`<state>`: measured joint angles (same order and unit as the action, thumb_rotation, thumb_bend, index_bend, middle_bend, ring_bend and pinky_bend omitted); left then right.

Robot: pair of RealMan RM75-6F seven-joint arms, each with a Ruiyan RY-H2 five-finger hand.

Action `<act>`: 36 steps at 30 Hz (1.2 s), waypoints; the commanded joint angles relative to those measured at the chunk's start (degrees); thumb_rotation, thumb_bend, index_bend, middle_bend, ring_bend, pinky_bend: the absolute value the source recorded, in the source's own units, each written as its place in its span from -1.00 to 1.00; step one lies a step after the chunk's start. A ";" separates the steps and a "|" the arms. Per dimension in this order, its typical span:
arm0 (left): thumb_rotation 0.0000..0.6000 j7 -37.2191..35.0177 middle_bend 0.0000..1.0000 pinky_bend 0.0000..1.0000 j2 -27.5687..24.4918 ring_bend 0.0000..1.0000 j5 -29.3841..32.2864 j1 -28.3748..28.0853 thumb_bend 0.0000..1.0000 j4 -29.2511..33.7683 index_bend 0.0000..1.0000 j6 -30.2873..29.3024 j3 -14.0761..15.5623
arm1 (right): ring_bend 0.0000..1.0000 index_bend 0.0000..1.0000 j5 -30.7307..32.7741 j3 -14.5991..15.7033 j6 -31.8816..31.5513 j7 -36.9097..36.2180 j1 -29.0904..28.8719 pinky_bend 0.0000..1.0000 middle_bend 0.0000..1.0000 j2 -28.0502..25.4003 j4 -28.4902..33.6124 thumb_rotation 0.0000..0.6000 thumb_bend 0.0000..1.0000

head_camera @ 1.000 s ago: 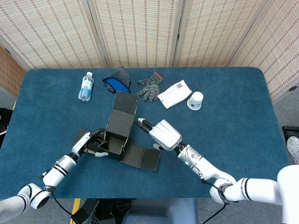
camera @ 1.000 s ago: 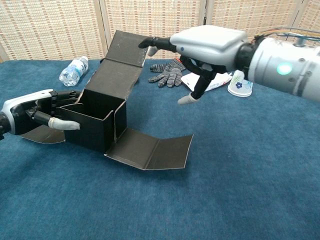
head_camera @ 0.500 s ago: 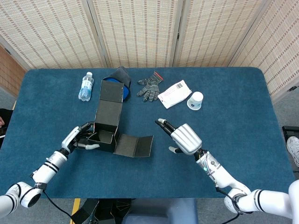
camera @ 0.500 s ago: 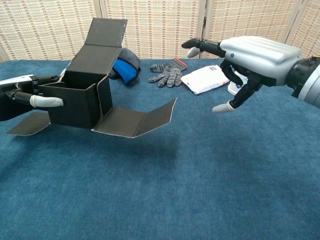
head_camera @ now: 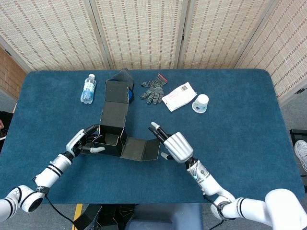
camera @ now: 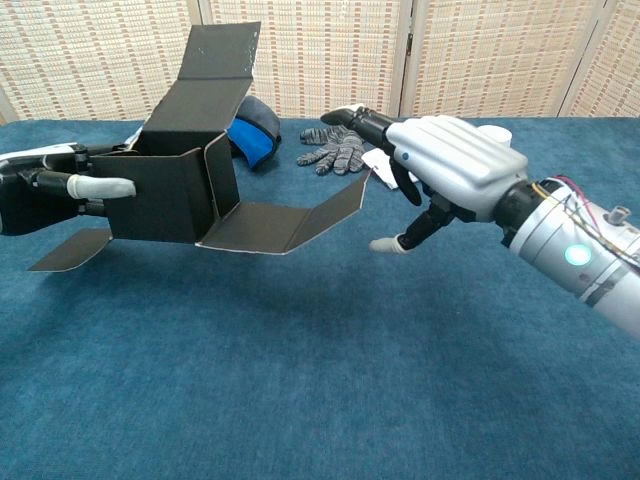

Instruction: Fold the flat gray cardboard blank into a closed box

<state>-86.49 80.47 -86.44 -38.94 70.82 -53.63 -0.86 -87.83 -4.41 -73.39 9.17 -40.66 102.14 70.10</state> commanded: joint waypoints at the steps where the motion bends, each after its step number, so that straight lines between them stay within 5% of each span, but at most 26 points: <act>1: 1.00 0.02 -0.50 0.19 -0.62 -0.03 0.06 -0.20 -0.81 1.10 -0.57 0.34 -0.30 | 0.40 -1.00 -1.22 -1.23 -1.88 -1.18 0.02 0.79 -0.99 3.63 -3.76 1.00 -1.00; 20: 1.00 -0.70 -0.50 0.19 -2.61 -0.03 -0.75 -0.92 -0.81 5.48 -0.57 2.06 -0.53 | 0.39 -1.00 -6.21 -5.06 -8.48 -8.58 -3.46 0.79 -0.95 14.14 -19.44 1.00 -1.00; 36: 1.00 9.21 -0.50 0.19 1.81 -0.03 -0.16 -0.12 -0.81 2.34 -0.57 0.97 -0.44 | 0.39 -1.00 -6.09 -6.14 -5.29 -8.34 -6.75 0.79 -0.88 14.69 -20.71 1.00 -1.00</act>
<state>-78.16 81.58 -86.64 -39.22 73.74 -52.34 -1.29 -93.81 -10.65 -78.94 0.81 -47.16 116.74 49.67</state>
